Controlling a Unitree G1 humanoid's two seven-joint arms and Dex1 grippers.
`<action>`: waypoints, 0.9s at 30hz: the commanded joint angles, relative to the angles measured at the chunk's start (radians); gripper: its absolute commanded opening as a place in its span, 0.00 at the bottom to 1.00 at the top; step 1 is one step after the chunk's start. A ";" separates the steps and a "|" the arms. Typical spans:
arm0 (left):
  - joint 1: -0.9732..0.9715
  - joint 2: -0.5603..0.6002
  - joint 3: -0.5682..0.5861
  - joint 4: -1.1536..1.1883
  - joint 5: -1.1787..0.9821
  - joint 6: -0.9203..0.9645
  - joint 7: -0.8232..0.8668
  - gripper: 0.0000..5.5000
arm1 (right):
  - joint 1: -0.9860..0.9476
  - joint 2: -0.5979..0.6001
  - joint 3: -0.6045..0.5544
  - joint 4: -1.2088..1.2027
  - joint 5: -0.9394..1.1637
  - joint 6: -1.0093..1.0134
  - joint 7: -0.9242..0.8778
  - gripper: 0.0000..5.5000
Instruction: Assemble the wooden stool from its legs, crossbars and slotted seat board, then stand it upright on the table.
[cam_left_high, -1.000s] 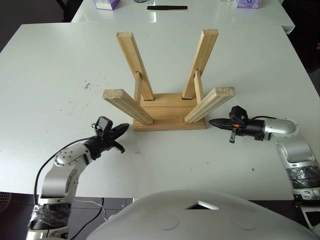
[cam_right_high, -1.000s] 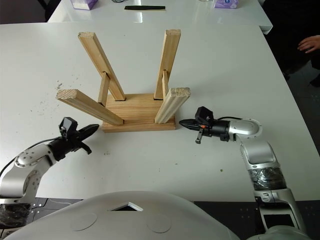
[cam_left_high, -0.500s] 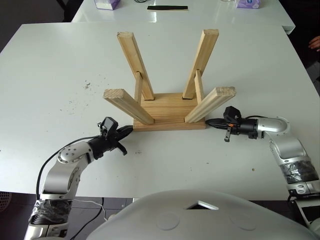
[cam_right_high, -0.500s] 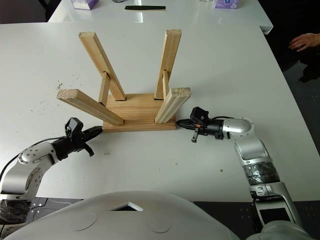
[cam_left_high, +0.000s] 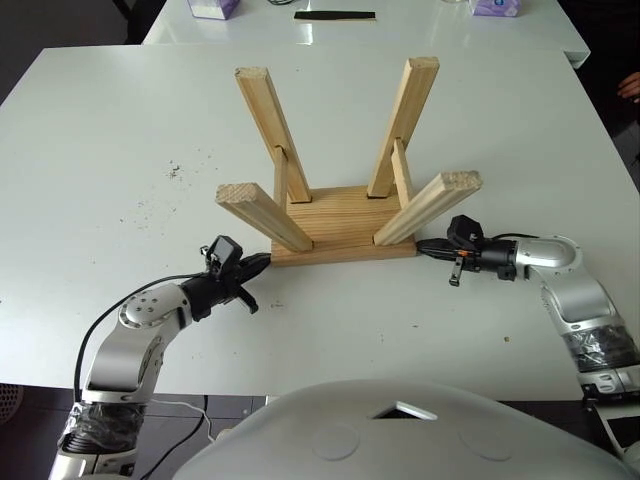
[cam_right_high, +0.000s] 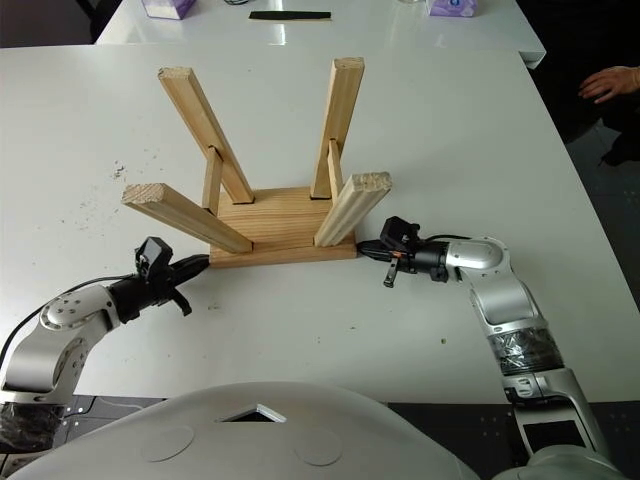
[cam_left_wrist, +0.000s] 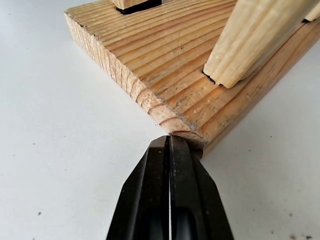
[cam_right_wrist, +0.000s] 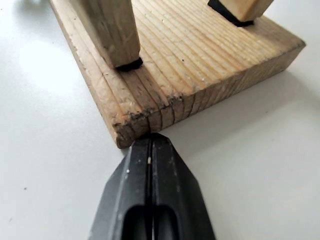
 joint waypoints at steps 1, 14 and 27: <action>0.048 0.038 -0.005 -0.180 -0.096 0.017 -0.087 0.00 | 0.050 -0.004 0.002 -0.166 0.092 0.027 0.040 0.00; 0.163 0.137 0.288 -0.478 -0.356 0.149 -0.090 0.00 | 0.225 -0.160 -0.204 -0.547 0.308 0.184 0.044 0.00; 0.023 0.156 0.330 -0.459 -0.397 0.180 -0.062 0.00 | 0.115 -0.177 -0.251 -0.550 0.372 0.220 0.038 0.00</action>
